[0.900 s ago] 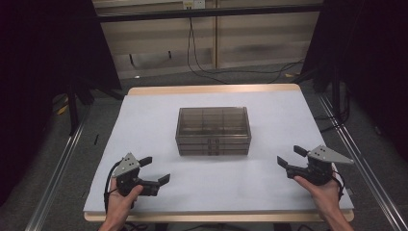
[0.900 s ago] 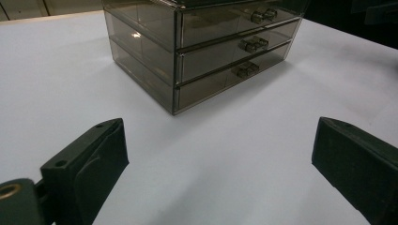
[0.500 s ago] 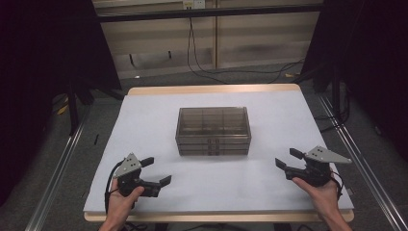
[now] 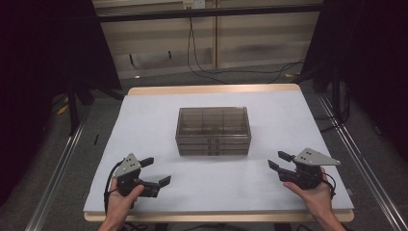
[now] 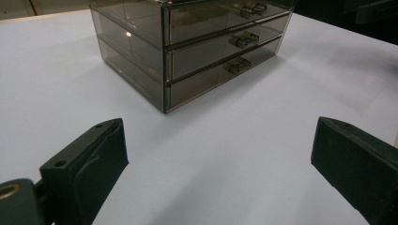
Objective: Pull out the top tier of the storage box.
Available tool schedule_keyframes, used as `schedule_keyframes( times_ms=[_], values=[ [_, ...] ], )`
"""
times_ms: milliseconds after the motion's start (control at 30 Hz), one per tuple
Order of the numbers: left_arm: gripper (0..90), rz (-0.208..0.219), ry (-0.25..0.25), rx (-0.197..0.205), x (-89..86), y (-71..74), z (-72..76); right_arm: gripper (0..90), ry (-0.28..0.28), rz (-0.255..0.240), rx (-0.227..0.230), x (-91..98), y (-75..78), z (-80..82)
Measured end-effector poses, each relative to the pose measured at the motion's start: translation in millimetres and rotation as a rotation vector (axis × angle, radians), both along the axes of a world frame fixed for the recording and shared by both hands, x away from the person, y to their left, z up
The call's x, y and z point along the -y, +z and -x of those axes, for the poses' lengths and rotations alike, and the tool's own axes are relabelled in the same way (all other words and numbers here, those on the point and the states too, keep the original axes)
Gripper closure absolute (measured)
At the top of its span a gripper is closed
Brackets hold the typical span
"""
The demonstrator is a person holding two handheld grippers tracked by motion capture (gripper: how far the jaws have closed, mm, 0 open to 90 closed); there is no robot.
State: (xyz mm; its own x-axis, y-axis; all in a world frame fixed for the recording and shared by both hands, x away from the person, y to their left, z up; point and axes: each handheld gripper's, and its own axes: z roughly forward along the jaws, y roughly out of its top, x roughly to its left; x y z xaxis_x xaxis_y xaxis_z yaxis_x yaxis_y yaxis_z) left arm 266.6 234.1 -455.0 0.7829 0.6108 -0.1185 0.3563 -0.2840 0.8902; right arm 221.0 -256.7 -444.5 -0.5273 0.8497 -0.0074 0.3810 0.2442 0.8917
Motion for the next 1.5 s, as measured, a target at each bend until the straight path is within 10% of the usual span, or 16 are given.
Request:
schedule_keyframes(
  times_ms=[700,1500],
  values=[
    [3.2,0.022,0.004,-0.022,-3.6,-1.6,-1.5,57.7,0.110,0.162,0.047,-47.0,5.4,4.6],
    [2.4,0.014,0.003,-0.053,-2.8,-4.0,-7.1,64.6,0.184,0.431,0.213,-90.2,10.7,4.1]
  ],
)
